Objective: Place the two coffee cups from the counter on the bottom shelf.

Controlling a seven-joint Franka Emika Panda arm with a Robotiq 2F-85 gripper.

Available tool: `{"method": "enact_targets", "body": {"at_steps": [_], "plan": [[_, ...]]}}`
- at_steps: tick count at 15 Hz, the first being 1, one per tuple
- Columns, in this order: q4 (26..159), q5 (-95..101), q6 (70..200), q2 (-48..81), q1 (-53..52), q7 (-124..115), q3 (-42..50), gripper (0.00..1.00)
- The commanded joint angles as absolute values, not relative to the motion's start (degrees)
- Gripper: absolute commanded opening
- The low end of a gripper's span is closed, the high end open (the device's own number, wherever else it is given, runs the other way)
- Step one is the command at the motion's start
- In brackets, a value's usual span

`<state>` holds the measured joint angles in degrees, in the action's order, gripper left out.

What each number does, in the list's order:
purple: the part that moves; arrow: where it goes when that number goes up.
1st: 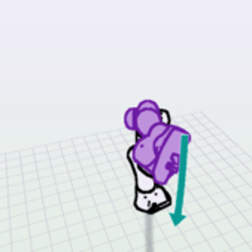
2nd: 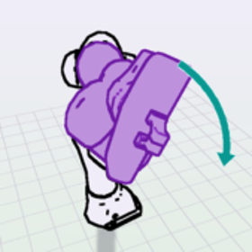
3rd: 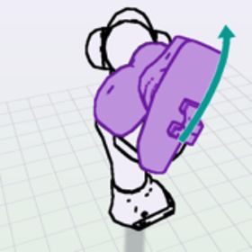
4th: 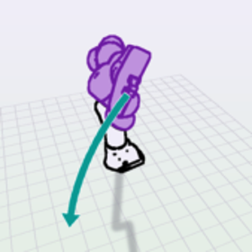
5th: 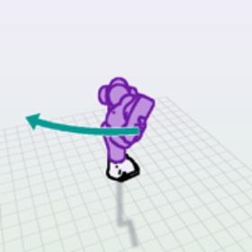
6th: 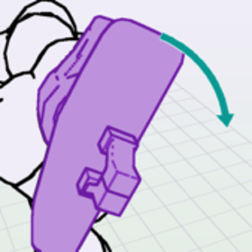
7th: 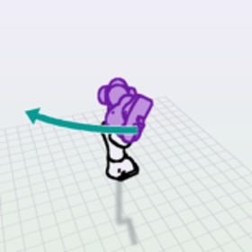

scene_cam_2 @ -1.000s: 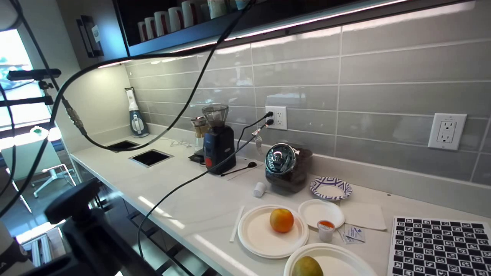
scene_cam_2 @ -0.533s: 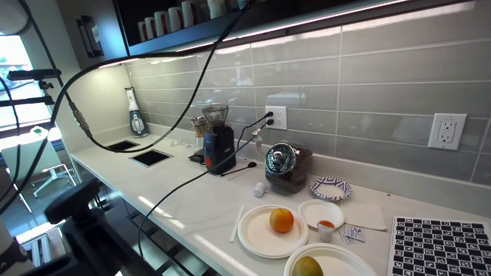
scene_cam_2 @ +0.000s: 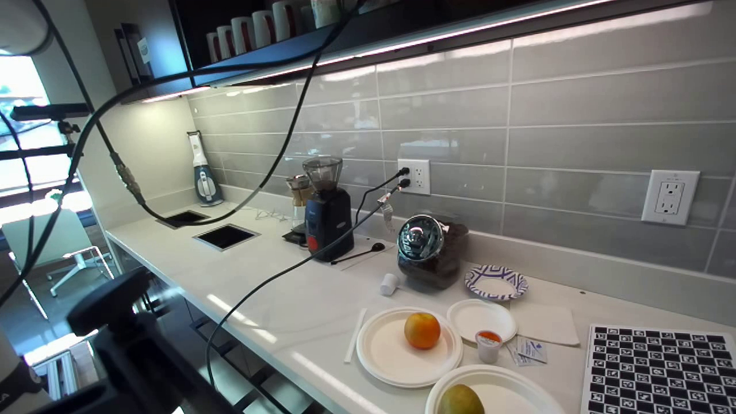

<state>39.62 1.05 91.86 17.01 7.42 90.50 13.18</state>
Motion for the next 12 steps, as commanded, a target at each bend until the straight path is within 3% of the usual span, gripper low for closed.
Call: {"method": "enact_targets", "body": {"at_steps": [1,12], "plan": [[36.36,-1.96,93.52,18.01,8.55,88.69,12.84,1.0],[37.03,-2.02,92.17,12.45,6.72,57.06,13.53,1.0]]}}
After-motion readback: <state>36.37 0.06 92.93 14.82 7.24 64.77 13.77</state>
